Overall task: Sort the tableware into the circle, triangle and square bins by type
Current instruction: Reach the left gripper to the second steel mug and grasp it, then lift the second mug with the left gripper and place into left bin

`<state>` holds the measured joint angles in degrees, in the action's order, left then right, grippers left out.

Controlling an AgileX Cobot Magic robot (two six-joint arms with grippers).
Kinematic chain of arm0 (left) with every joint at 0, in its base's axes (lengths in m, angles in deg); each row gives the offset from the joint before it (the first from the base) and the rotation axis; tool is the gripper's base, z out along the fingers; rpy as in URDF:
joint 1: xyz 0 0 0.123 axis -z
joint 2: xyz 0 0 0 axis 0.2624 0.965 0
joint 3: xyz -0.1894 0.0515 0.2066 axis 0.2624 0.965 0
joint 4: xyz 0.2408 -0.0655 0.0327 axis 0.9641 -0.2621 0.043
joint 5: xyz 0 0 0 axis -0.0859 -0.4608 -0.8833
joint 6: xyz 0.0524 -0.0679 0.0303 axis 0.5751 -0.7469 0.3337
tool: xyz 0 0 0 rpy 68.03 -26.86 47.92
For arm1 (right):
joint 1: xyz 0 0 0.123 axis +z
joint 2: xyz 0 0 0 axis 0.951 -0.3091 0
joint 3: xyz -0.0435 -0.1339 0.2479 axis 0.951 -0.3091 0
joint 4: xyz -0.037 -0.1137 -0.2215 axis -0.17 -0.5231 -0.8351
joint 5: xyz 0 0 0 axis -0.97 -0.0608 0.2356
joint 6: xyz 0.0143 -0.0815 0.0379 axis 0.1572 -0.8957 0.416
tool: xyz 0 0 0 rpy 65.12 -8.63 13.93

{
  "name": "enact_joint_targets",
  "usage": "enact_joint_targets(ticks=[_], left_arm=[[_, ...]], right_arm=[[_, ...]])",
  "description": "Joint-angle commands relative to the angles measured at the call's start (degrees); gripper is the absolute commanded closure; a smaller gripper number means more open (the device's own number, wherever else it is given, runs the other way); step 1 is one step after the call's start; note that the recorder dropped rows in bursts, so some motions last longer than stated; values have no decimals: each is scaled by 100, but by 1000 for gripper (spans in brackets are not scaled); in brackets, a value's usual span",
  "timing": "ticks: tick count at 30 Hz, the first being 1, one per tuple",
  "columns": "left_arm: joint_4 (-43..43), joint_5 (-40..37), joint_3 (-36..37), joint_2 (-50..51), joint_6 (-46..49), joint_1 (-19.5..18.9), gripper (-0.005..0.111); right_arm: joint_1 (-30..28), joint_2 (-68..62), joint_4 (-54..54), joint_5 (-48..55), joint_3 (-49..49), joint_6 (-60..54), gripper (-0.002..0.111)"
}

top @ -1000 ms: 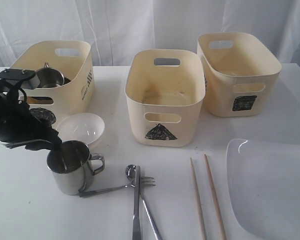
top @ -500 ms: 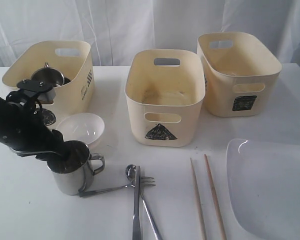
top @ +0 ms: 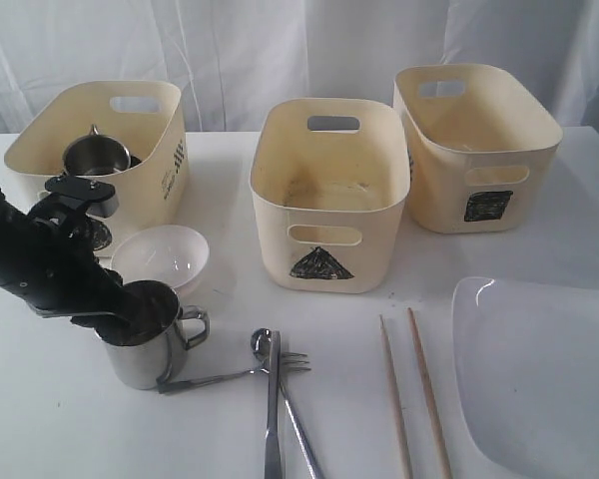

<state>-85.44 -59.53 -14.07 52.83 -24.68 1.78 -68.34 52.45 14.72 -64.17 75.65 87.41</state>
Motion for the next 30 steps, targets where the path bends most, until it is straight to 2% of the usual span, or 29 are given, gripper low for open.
enact_joint_targets(ticks=[1,4,5,13,17,22,26,30], left_arm=[[-19,-58,41,-76,5,34,88],[27,-161,41,-234,5,34,105],[40,-245,25,-317,5,34,107],[67,-1156,-496,-1325,5,34,107],[414,-1416,-893,-1889,5,34,107],[1774,-690,-1453,-2222,-420,34,107],[3629,-146,-1945,-1945,-1673,34,107],[5434,-52,-2402,-1234,-3059,10,107]], right_arm=[[-26,18,-13,-31,9,18,108],[-26,18,-13,-31,9,18,108],[-26,18,-13,-31,9,18,108],[-26,18,-13,-31,9,18,108],[-26,18,-13,-31,9,18,108],[-26,18,-13,-31,9,18,108],[-26,18,-13,-31,9,18,108],[-26,18,-13,-31,9,18,108]])
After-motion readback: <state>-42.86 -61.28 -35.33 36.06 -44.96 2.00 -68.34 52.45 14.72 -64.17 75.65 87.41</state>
